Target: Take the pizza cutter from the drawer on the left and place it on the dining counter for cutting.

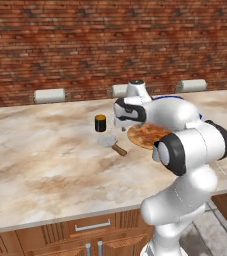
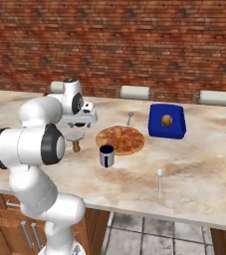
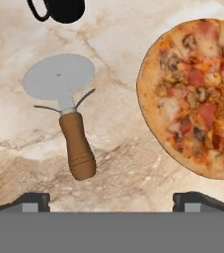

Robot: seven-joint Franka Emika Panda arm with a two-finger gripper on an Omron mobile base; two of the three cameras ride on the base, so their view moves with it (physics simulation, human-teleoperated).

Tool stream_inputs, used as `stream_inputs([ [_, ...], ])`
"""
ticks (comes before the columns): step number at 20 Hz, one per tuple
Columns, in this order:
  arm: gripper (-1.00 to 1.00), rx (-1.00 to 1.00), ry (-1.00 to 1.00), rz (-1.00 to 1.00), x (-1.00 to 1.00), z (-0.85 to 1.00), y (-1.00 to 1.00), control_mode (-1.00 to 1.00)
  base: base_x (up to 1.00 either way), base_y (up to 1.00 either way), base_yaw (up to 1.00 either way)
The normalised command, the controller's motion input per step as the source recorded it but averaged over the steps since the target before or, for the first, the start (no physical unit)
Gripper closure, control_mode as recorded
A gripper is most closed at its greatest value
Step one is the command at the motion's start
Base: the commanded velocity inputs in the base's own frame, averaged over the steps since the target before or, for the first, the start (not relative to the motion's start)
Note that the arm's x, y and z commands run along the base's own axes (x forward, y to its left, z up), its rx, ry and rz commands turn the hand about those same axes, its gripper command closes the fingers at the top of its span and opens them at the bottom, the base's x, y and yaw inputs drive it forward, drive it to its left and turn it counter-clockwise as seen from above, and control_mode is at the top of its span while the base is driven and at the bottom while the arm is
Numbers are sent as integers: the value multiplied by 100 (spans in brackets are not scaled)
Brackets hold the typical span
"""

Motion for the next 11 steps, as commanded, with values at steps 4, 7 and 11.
stream_inputs([
  [4, -100, 0, -3, 0, -94, 20, -64, -100, 0, 0, 0],
  [7, -100, -1, -2, 0, -85, 19, -47, -100, 0, 0, 0],
  [11, -100, -1, 0, -4, -64, 36, -21, -100, 0, 0, 0],
])
